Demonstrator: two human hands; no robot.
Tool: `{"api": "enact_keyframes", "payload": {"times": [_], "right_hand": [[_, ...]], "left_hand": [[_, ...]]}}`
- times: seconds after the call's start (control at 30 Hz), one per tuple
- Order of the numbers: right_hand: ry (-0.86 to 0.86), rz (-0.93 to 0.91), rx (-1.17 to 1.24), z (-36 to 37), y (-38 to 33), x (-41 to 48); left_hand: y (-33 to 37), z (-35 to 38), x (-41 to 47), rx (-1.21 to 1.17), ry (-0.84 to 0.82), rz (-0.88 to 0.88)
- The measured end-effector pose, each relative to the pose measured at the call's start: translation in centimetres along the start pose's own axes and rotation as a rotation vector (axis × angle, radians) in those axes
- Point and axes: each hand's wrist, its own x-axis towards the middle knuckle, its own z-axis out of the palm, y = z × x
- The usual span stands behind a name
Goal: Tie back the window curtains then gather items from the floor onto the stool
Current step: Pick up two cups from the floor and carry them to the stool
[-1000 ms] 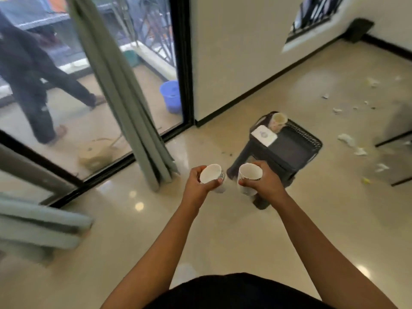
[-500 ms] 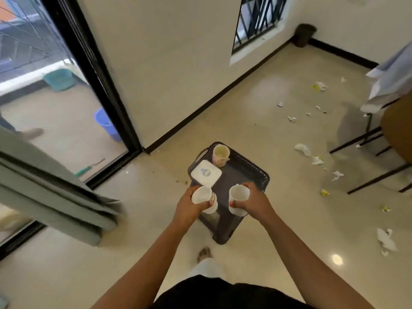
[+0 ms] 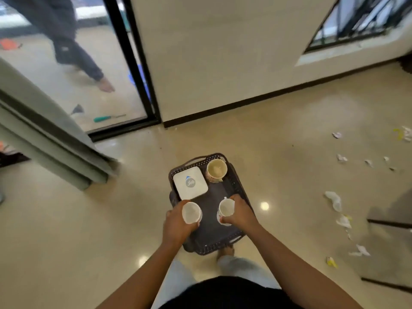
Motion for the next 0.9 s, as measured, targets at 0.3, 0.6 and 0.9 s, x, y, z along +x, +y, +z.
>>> {"api": "enact_keyframes", "payload": {"times": [0.3,0.6,0.9], "right_hand": [[-0.089,-0.174,-0.150,1.2,4.0,6.1],[-0.057,-0.241,-0.199,3.9,5.3,9.6],[-0.201,-0.261,-0.345,4.7,7.7,10.1]], "left_hand": [[-1.8,6.8,4.5,0.587,-0.163,0.273],[-4.1,10.1,5.9,0.703,-0.077,0.261],[-3.4,13.6,4.4,0.181,0.137,-0.132]]}}
